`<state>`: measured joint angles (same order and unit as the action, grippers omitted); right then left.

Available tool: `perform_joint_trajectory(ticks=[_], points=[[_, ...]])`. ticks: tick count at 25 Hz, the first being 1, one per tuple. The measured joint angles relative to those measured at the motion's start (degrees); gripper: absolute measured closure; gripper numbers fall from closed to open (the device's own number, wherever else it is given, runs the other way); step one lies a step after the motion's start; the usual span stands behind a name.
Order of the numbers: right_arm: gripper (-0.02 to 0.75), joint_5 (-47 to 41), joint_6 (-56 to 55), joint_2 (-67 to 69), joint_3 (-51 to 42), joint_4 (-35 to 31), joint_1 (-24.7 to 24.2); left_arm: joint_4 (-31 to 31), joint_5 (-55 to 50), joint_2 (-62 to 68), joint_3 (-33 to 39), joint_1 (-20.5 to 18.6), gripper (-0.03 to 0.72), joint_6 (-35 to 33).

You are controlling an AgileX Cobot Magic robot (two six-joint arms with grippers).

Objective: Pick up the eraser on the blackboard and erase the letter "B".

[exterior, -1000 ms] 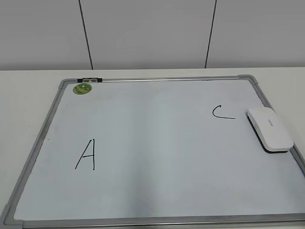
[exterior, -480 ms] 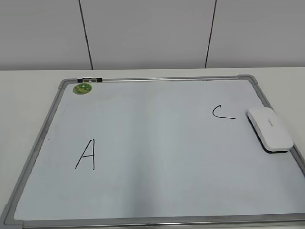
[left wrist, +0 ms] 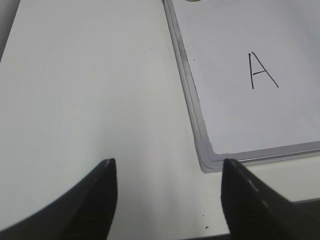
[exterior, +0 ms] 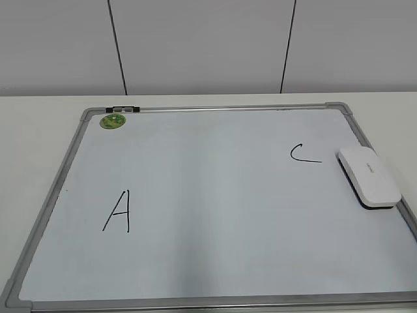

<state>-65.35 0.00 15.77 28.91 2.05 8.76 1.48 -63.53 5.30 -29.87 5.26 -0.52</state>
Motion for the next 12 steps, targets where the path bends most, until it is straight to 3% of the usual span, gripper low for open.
perform_joint_trajectory(ticks=[12], points=[[0.217, 0.0, 0.0, -2.28, -0.04, 0.0, 0.0, 0.0, 0.09, 0.0, 0.0, 0.0, 0.199, 0.0]])
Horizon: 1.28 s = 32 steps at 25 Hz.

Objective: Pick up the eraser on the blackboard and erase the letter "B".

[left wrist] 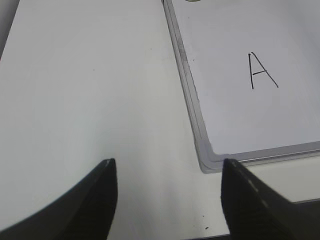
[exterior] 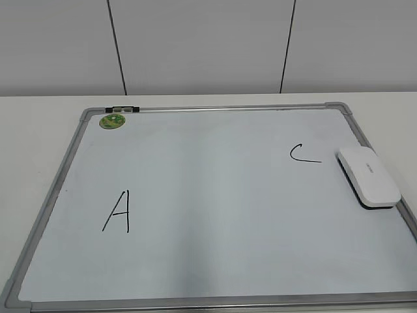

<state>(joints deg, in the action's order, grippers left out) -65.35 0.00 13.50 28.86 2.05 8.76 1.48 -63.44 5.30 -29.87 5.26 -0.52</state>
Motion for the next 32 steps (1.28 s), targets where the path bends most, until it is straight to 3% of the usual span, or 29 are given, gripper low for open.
perform_joint_trajectory(ticks=[12, 32], points=[[0.217, -0.22, 0.0, -9.65, 0.0, 0.72, -8.25, 0.0, 0.0, -3.79, 0.0, -1.45, 0.209, 0.0], [0.217, -0.44, 0.0, -14.49, 0.0, 0.85, -9.23, -0.09, 0.0, -4.35, 0.0, -2.83, 0.228, 0.0]])
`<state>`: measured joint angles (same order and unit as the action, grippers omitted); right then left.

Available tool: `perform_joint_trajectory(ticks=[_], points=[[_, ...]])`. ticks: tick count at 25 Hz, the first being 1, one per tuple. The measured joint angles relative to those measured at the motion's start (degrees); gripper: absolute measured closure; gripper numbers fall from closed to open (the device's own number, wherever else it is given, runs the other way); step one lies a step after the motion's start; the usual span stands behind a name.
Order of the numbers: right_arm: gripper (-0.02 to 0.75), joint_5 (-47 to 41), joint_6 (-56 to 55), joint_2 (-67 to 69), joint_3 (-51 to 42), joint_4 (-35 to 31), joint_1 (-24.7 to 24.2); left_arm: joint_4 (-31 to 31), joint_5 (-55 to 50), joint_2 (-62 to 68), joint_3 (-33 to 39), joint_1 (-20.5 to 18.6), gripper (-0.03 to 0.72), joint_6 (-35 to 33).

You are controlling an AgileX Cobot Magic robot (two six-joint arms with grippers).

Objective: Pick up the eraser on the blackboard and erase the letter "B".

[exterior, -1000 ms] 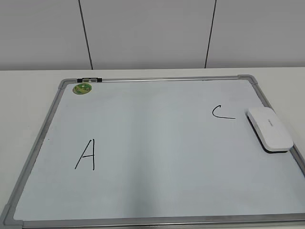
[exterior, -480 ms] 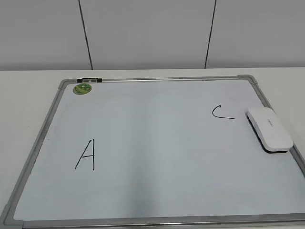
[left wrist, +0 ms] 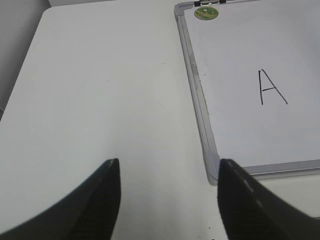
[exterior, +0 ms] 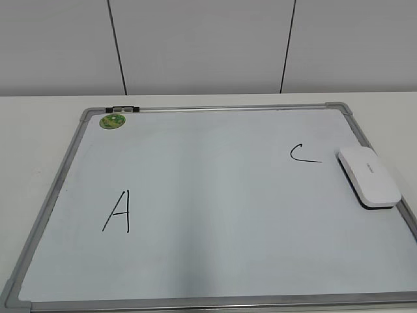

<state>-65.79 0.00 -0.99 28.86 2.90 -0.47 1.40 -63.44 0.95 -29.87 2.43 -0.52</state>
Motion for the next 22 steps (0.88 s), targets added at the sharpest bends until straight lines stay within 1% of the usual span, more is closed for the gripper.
perform_joint_trajectory(ticks=[8, 22], points=[[0.217, 0.0, 0.0, 0.0, -0.36, 0.0, 0.0, 0.0, 0.0, 0.0, 0.0, 0.0, 0.248, 0.0], [0.217, 0.0, 0.0, 0.0, -0.36, 0.0, 0.0, 0.0, 0.0, 0.0, 0.0, 0.0, 0.251, 0.0]])
